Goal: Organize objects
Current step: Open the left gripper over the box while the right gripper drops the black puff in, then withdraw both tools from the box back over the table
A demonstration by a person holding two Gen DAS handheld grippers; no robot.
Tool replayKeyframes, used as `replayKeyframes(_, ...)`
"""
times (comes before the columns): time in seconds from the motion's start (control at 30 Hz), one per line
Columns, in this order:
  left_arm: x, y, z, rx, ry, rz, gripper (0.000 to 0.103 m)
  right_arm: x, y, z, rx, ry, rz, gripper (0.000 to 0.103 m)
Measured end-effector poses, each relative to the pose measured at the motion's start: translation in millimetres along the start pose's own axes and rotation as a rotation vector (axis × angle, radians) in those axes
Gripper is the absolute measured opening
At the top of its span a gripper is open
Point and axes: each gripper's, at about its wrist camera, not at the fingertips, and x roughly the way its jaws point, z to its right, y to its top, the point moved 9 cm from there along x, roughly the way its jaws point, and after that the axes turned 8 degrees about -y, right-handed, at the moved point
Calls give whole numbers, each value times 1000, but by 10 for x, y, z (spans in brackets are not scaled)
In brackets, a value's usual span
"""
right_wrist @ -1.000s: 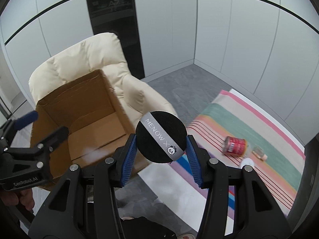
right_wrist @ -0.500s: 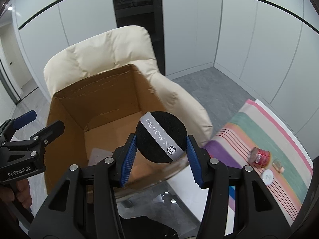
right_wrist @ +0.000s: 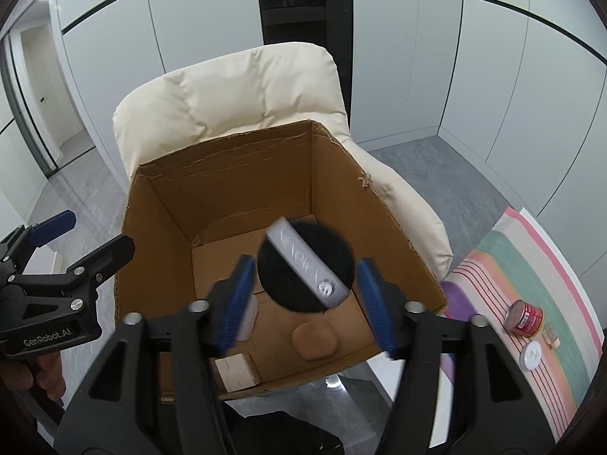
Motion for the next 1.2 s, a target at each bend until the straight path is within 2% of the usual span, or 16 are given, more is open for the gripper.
replayKeyframes(0.07, 10, 7, 7, 1, -1, 0, 103, -19, 14, 30, 14, 3, 10, 87)
replayKeyframes(0.27, 47, -12, 118, 19, -7, -6, 103, -32, 29, 222, 74, -6, 7, 94)
replayKeyframes(1.2, 258, -23, 1212, 141, -109, -29, 103, -234, -313, 1381, 231, -117, -13, 96)
